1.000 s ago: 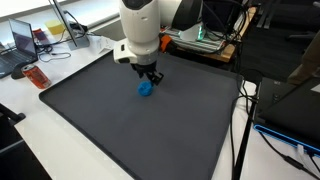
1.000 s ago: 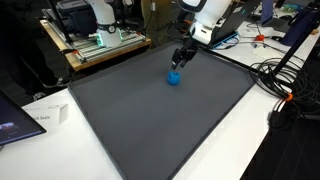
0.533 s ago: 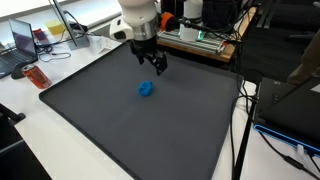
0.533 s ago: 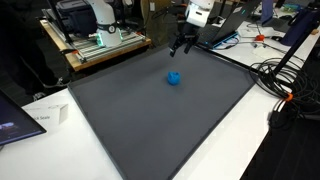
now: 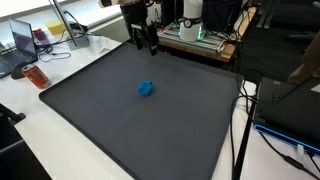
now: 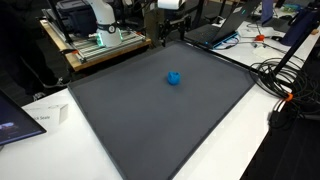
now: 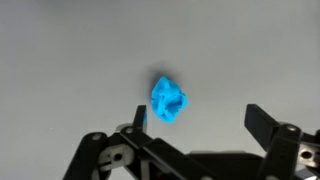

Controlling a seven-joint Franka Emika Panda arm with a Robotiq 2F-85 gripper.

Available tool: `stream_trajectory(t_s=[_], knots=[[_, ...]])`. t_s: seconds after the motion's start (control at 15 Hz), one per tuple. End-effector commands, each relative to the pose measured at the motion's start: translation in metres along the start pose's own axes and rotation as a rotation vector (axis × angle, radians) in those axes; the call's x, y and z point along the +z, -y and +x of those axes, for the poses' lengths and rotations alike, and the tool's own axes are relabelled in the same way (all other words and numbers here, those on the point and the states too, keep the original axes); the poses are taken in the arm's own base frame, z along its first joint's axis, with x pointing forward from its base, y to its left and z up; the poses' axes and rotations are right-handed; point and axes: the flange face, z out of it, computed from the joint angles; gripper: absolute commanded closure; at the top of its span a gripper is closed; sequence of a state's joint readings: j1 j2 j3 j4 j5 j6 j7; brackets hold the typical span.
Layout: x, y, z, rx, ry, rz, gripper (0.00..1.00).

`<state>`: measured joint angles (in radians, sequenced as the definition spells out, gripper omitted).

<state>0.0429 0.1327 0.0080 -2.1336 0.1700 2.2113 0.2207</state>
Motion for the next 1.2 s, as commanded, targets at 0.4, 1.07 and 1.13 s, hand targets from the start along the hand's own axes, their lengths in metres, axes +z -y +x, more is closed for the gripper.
stream_trajectory(t_s=[0.4, 1.07, 1.13], knots=[[-0.038, -0.018, -0.036, 0.021, -0.065, 0.102, 0.0], [-0.035, -0.099, -0.028, 0.173, -0.03, 0.288, 0.0], [-0.033, -0.11, -0.027, 0.179, -0.027, 0.296, 0.0]])
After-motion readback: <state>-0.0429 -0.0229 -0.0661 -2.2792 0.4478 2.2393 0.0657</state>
